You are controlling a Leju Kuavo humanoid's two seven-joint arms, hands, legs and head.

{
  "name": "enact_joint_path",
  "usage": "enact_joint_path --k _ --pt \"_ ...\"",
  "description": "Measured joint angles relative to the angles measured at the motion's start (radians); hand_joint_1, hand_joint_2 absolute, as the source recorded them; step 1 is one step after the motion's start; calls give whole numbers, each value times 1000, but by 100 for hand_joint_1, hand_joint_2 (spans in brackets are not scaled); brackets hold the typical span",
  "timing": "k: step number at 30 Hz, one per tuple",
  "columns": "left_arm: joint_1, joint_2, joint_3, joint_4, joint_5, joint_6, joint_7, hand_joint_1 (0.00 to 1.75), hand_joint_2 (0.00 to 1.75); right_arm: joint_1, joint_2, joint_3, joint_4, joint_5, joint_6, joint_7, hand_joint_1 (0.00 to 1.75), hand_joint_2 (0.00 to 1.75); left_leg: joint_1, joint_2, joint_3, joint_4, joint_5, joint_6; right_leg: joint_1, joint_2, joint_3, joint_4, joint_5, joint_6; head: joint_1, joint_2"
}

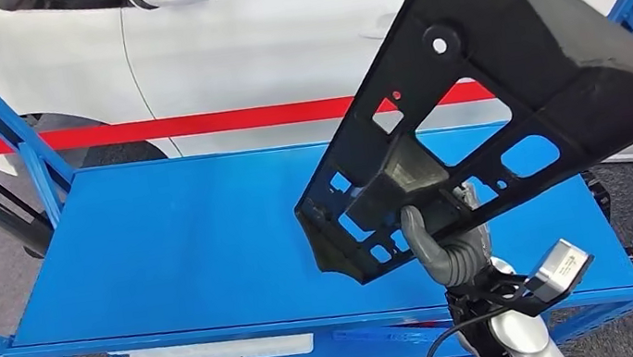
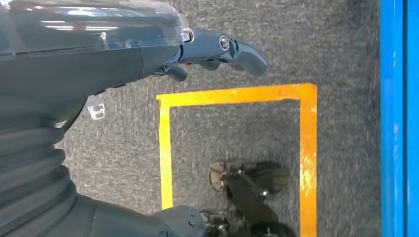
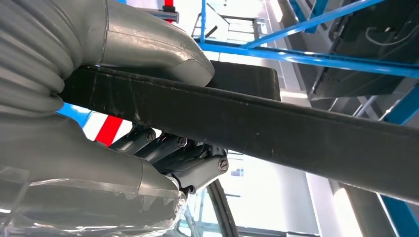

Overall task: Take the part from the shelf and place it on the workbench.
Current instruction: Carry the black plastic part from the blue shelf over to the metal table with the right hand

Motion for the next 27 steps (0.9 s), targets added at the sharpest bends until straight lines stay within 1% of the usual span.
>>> enact_joint_path --k 1,2,3,4,5,6,7,8,9,10,11,12,14,15,16,17,18,19,20,21,22,23,24,25,26,27 --pt "2 2 -2 0 -1 -1 0 0 175 1 1 1 0 2 -3 0 175 175 1 0 -11 28 -34 -5 -3 -3 -9 -4 12 -8 -2 0" --pt "3 3 -5 0 -2 -2 0 0 175 2 2 2 0 4 -6 0 175 175 3 0 -26 77 -83 -9 -4 -5 -21 -5 22 -12 -4 0" --pt "4 3 -8 0 -3 -2 0 0 175 4 2 2 0 5 -8 0 175 175 5 0 -43 138 -132 -13 -4 -5 -34 -4 32 -16 -6 0" --pt "5 4 -10 0 -4 -2 0 0 175 6 3 2 0 5 -10 0 175 175 7 0 -55 200 -167 -16 -4 -6 -49 -2 42 -16 -7 0" --pt "6 5 -13 0 -5 -2 0 0 175 9 3 3 0 6 -10 0 175 175 8 0 -57 245 -180 -20 -4 -6 -64 1 52 -15 -7 0" --pt "6 6 -15 1 -6 -2 0 0 175 10 3 4 1 6 -10 0 175 175 10 0 -45 259 -169 -22 -4 -7 -81 5 62 -13 -7 0" --pt "6 8 -16 1 -6 -2 1 0 175 12 3 4 1 6 -10 0 175 175 12 0 -17 240 -144 -24 -5 -7 -97 10 71 -10 -7 0" --pt "6 10 -18 1 -7 -2 1 0 175 13 3 5 1 6 -10 0 175 175 14 1 27 190 -117 -26 -7 -7 -112 16 79 -6 -7 0" --pt "5 11 -19 1 -9 -2 1 0 175 14 3 5 1 6 -10 0 175 175 15 0 77 122 -107 -26 -7 -7 -126 23 86 0 -8 0" --pt "3 12 -20 1 -11 -2 1 0 175 15 3 5 1 6 -11 0 175 175 15 -1 120 60 -108 -22 -6 -7 -137 30 92 6 -7 0" --pt "3 13 -21 1 -14 -2 1 0 175 16 3 4 1 7 -11 -1 175 175 13 -2 148 13 -116 -17 -5 -7 -143 34 99 13 -6 0" --pt "3 13 -23 1 -16 -2 0 0 175 18 3 4 1 7 -11 -1 175 175 10 -4 158 -10 -126 -10 -4 -8 -147 36 106 19 -7 0" --pt "6 13 -27 1 -19 -1 0 0 175 25 2 4 0 9 -13 -3 175 175 8 -2 148 -16 -115 9 -7 -7 -150 36 118 33 -8 0" --pt "6 12 -30 1 -20 -1 0 0 175 29 1 3 0 9 -13 -4 175 175 8 0 140 -17 -106 19 -9 -5 -155 43 107 39 -9 0" --pt "6 12 -33 1 -22 -1 0 0 175 32 0 2 0 10 -14 -4 175 175 9 3 131 -19 -94 29 -10 -2 -165 67 76 43 -7 0" --pt "6 12 -37 1 -24 -1 1 0 175 34 -1 0 0 10 -14 -4 175 175 10 5 120 -20 -81 37 -12 0 -179 109 27 46 -6 0" --pt "6 12 -40 1 -26 -1 3 0 175 35 -2 -1 0 10 -14 -4 175 175 8 6 106 -20 -69 41 -12 2 -195 167 -27 49 -4 0" --pt "6 13 -42 2 -27 -1 4 0 175 35 -2 -2 1 11 -14 -4 175 175 6 7 90 -18 -57 44 -12 2 -209 231 -70 51 -4 0" --pt "6 13 -44 2 -28 -1 6 0 175 36 -3 -3 2 11 -14 -4 175 175 4 7 73 -17 -45 44 -12 2 -215 282 -89 51 -4 0" --pt "7 13 -45 2 -29 -2 8 0 175 36 -3 -4 3 10 -14 -4 175 175 2 8 56 -15 -34 44 -12 2 -208 308 -83 51 -4 0" --pt "7 13 -46 2 -29 -2 9 0 175 35 -3 -4 5 8 -14 -4 175 175 0 8 39 -13 -23 44 -12 3 -185 302 -61 48 -3 0" --pt "7 13 -47 2 -30 -3 9 0 175 35 -3 -5 7 7 -14 -3 175 175 -2 7 25 -12 -13 43 -10 3 -144 262 -35 42 -4 0" --pt "7 13 -48 2 -30 -5 10 0 175 33 -3 -7 8 5 -15 -3 175 175 -4 7 13 -11 -2 41 -6 4 -89 198 -19 34 -4 0" --pt "7 13 -50 2 -31 -7 10 0 175 29 -3 -8 8 3 -15 -2 175 175 -6 6 4 -9 6 38 -2 4 -31 120 -20 26 -4 0" --pt "6 12 -52 2 -33 -10 10 0 175 26 -3 -9 8 2 -15 -1 175 175 -7 5 -2 -10 16 33 3 4 12 58 -28 20 -4 0" --pt "6 12 -54 2 -35 -13 10 0 175 22 -3 -10 8 0 -15 -1 175 175 -6 5 -5 -11 26 27 7 4 38 17 -37 15 -3 0"
